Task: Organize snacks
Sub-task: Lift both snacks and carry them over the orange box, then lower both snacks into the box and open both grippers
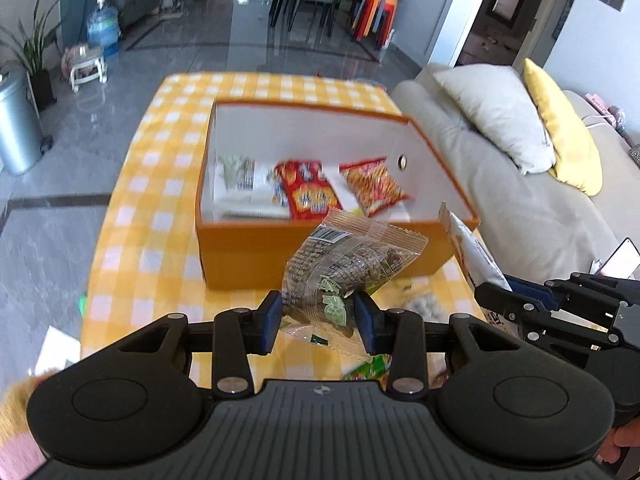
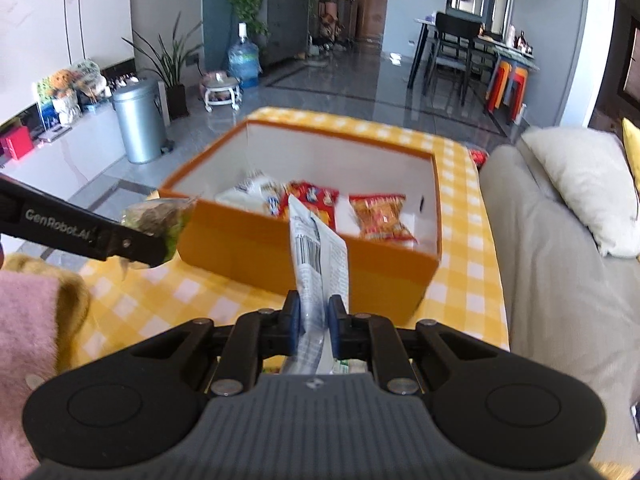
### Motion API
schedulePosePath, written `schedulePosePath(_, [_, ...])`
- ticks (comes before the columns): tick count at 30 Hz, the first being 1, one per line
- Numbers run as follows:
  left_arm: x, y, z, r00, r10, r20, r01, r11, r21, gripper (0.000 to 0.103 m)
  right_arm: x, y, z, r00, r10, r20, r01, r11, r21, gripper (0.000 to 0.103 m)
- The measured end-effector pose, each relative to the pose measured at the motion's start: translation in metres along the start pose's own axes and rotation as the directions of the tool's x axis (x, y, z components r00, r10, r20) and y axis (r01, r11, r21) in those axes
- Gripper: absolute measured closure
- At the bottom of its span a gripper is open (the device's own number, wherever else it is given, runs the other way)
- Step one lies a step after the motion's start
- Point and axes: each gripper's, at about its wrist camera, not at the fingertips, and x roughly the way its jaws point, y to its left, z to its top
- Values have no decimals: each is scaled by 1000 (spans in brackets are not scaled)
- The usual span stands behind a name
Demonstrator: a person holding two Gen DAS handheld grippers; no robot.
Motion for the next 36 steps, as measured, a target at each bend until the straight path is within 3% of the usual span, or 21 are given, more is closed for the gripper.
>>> schedulePosePath(9, [-4,-8,34,998,3,57,-7,997,73,59,-10,-5,37,998,10,69,-10,1000,-6,93])
schedulePosePath(20, [6,-9,73,996,34,78,-43,991,124,59,7,-13,85,996,22,88,-21,1000,-13,93])
schedulePosePath(29, [39,-3,96,997,76,10,-77,981,177,59,52,-19,106,999,28,41,-28,1000,-1,93])
schedulePosePath(36, [75,0,101,992,101,-74,-83,971,223,59,98,-30,115,998,50,-47,-47,997,56,93])
